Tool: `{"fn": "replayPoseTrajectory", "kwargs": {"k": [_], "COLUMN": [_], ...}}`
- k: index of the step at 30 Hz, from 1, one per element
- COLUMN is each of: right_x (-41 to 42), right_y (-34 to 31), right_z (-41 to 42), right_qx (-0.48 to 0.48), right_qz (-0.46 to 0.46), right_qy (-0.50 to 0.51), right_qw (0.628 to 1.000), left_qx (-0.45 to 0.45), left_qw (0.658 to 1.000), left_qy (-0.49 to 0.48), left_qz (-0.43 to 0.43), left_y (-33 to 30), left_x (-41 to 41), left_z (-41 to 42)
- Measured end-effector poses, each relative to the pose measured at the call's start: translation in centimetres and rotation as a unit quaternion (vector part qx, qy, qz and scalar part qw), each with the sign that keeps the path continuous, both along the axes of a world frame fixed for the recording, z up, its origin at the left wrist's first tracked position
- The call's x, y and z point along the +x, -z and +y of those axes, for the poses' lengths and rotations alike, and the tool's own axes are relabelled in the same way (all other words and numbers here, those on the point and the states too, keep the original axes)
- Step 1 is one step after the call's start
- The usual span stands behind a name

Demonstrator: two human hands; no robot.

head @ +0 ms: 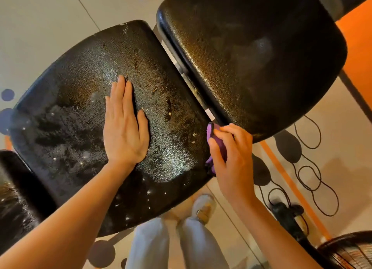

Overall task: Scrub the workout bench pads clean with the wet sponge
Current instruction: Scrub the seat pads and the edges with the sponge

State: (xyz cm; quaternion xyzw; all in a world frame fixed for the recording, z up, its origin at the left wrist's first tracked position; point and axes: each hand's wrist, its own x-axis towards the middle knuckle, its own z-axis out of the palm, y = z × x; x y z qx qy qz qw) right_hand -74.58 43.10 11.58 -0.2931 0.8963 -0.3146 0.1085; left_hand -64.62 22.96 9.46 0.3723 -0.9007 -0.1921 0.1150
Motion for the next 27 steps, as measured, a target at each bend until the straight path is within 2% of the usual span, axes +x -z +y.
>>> {"fn": "replayPoseTrajectory", "kwargs": {"k": [2, 8, 11, 13, 15, 17, 19, 22, 23, 25, 27], "right_x": [-0.6, 2.1, 4.9, 9.3, 13.9, 14.8, 11.4, 5.3, 5.4, 9.0, 13.5], "right_y": [0.8, 2.6, 2.4, 1.8, 1.3, 1.4, 2.0, 1.8, 1.8, 1.9, 1.5], "right_z": [-1.1, -2.7, -3.9, -4.6, -4.3, -3.3, -3.1, -4.7, -5.1, -4.8, -3.3], "right_qx": [-0.037, -0.07, -0.011, 0.045, 0.094, 0.117, 0.104, 0.09, 0.09, 0.061, 0.071], "right_qz": [-0.001, 0.021, 0.054, 0.066, 0.091, 0.114, 0.134, 0.114, 0.112, 0.139, 0.132], "right_qy": [0.039, 0.155, 0.194, 0.156, 0.071, 0.006, 0.036, 0.21, 0.229, 0.193, 0.104], "right_qw": [0.999, 0.985, 0.979, 0.985, 0.989, 0.987, 0.985, 0.967, 0.963, 0.969, 0.983], "left_qx": [-0.007, -0.023, -0.027, -0.03, -0.032, -0.03, -0.028, -0.028, -0.027, -0.027, -0.022], "left_qw": [1.0, 1.0, 1.0, 0.999, 0.999, 0.999, 0.999, 0.999, 0.999, 0.999, 0.999], "left_qy": [0.001, 0.003, 0.006, 0.011, 0.019, 0.022, 0.026, 0.025, 0.027, 0.031, 0.03], "left_qz": [0.0, -0.004, -0.006, -0.005, -0.004, -0.003, -0.003, -0.014, -0.02, -0.024, -0.023], "left_y": [0.1, 0.3, 0.4, 0.5, 0.6, 0.6, 0.7, 0.7, 0.8, 0.8, 0.7], "left_x": [0.0, 0.0, 0.1, 0.2, 0.3, 0.5, 0.5, 0.5, 0.5, 0.5, 0.5], "left_z": [0.0, 0.0, -0.1, -0.2, -0.2, -0.3, -0.3, -0.4, -0.4, -0.4, -0.4]}}
